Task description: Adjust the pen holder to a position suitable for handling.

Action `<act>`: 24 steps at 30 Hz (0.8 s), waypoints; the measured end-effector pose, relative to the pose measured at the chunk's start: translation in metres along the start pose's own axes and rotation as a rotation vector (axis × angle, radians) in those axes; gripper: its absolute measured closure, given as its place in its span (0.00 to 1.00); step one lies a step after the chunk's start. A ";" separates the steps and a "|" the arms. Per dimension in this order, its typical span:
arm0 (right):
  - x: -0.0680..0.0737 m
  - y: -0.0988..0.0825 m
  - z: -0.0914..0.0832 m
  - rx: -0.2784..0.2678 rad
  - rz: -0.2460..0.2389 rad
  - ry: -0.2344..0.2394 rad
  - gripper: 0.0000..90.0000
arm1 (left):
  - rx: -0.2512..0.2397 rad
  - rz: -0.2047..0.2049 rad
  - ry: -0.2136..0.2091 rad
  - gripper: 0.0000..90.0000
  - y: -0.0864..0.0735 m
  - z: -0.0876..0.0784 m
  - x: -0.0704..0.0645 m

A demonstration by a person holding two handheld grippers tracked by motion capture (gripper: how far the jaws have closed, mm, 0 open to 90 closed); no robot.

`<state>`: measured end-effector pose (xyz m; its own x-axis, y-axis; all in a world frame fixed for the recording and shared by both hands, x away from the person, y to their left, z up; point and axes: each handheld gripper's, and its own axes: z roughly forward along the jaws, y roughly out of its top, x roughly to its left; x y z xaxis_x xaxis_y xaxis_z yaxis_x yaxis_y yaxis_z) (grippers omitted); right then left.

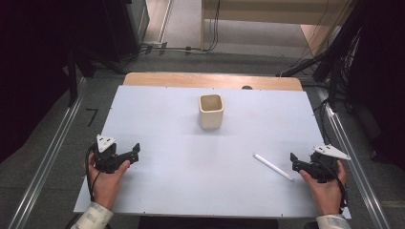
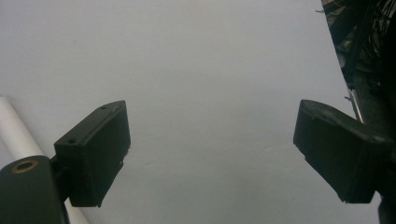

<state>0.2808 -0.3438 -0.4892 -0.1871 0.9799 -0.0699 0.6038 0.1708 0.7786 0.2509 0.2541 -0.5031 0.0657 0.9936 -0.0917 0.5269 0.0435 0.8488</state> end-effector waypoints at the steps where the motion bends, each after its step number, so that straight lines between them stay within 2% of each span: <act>1: 0.000 0.000 0.000 -0.001 -0.002 0.002 0.11 | 0.002 0.001 0.000 0.07 0.000 0.000 0.000; 6: 0.008 0.008 -0.002 -0.016 -0.005 0.024 0.11 | 0.012 -0.005 -0.003 0.07 -0.001 0.003 0.000; 12: 0.028 0.025 0.001 -0.037 -0.046 0.061 0.12 | 0.022 -0.006 -0.009 0.07 0.000 0.005 0.000; 17: 0.051 0.047 0.004 -0.061 -0.062 0.104 0.12 | 0.023 -0.006 -0.010 0.07 0.000 0.006 0.000; 24: 0.091 0.081 0.016 -0.065 -0.076 0.149 0.14 | 0.024 -0.001 -0.015 0.07 0.000 0.005 -0.001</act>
<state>0.3254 -0.2394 -0.4429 -0.3462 0.9373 -0.0405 0.5328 0.2320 0.8138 0.2553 0.2528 -0.5060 0.0779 0.9919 -0.1008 0.5476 0.0419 0.8357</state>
